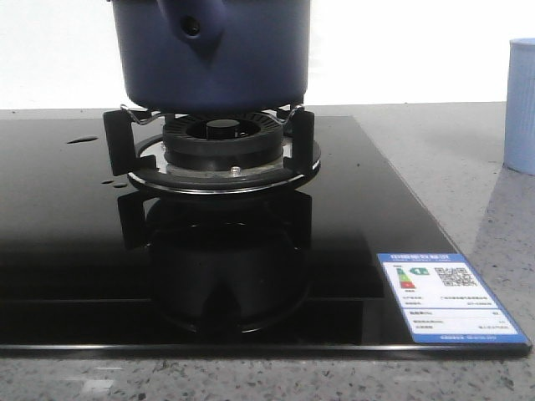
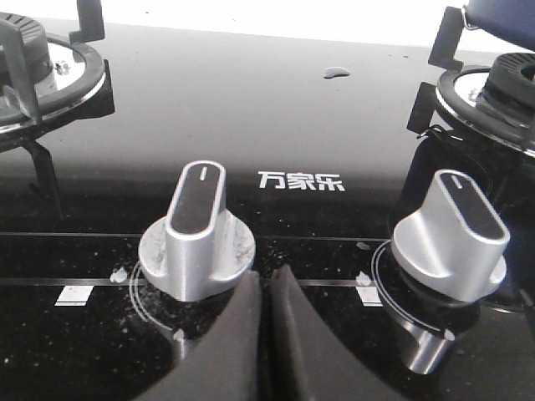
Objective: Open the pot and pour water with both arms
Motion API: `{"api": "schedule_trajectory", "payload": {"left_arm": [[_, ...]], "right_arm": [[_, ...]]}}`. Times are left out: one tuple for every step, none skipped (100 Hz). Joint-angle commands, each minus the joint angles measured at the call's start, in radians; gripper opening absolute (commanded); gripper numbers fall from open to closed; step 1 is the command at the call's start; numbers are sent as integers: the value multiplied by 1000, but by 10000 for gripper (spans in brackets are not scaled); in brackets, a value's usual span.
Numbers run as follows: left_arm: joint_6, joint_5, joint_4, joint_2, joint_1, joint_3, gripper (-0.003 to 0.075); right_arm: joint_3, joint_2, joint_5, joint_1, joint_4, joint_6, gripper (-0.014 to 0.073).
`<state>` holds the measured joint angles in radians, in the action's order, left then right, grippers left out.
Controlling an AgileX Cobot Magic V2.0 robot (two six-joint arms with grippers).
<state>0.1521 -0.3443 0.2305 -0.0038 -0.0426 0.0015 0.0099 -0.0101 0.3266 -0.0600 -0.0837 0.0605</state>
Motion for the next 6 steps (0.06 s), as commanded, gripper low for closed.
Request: {"api": "schedule_trajectory", "payload": {"left_arm": [[-10,31,16,-26,2,32,-19],[-10,31,16,-26,2,32,-19],[-10,31,16,-26,2,32,-19],[-10,31,16,-26,2,32,-19],[-10,31,16,-26,2,32,-19],[-10,31,16,-26,2,32,-19]], "right_arm": [[27,-18,-21,-6,-17,-8,-68],[27,-18,-21,-6,-17,-8,-68],[27,-18,-21,-6,-17,-8,-68],[27,-18,-21,-6,-17,-8,-68],[27,-18,-21,-6,-17,-8,-68],[27,-18,-21,-6,-17,-8,-68]]}}
